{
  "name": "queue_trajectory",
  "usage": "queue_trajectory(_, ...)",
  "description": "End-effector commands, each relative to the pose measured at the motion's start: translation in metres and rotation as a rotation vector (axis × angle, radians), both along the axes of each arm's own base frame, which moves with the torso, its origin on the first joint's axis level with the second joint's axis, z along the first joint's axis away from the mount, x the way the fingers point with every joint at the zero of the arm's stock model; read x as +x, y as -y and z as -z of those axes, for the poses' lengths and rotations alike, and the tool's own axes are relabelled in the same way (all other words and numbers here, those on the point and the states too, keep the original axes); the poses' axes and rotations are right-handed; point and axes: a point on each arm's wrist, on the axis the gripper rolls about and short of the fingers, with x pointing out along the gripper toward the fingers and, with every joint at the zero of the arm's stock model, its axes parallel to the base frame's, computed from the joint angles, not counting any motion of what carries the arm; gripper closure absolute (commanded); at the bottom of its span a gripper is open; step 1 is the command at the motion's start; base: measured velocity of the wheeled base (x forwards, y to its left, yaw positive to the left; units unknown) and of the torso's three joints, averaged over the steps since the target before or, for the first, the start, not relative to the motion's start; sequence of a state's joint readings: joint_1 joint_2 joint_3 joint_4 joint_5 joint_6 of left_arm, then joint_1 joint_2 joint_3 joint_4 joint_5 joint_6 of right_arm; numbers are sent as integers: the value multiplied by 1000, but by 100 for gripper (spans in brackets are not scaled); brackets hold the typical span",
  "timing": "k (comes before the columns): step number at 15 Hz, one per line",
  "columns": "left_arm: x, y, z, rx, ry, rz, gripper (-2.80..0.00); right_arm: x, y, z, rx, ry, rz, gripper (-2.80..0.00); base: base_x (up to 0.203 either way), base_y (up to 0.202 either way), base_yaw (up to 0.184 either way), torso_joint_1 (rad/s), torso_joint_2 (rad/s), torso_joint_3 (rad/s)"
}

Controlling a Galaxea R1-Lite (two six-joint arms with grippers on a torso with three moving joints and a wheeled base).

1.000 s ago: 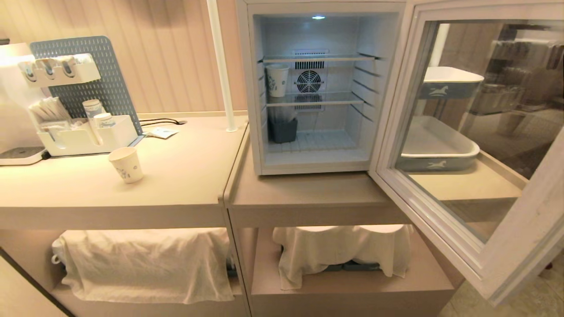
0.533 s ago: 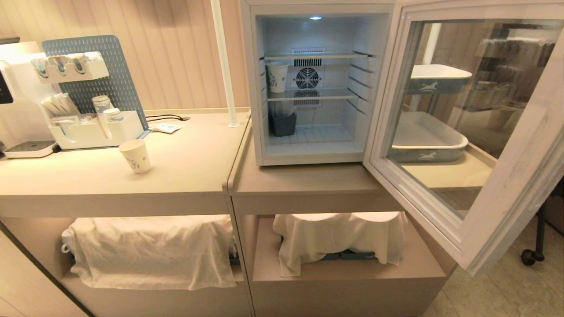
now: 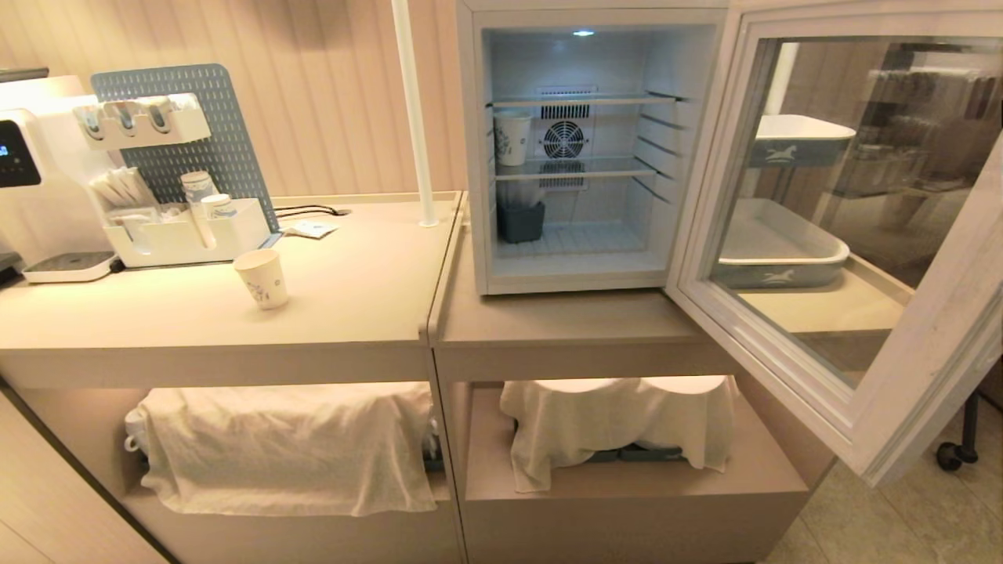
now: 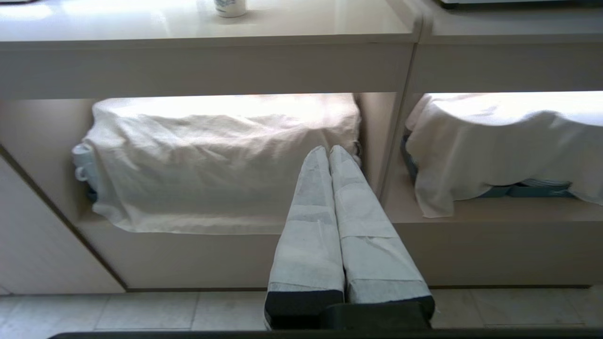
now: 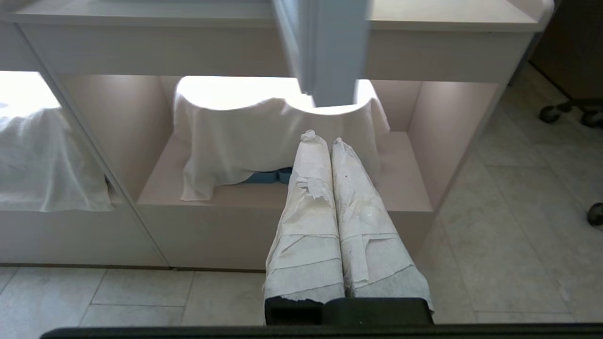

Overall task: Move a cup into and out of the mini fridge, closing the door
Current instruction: Put the paper cup in the freezer

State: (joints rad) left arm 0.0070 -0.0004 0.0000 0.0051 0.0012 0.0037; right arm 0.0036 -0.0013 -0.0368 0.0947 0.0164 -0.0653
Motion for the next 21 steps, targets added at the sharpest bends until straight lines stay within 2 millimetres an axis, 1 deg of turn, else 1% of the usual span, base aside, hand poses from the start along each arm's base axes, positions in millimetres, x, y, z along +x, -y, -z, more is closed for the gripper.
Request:
queue_trajectory(1, 0, 0, 0, -1, 0, -1, 0, 0, 0, 0, -2, 1, -2, 0, 0, 195, 2, -2, 2, 2)
queue_trajectory(21, 0, 0, 0, -1, 0, -1, 0, 0, 0, 0, -1, 1, -2, 0, 0, 192, 0, 3, 2, 2)
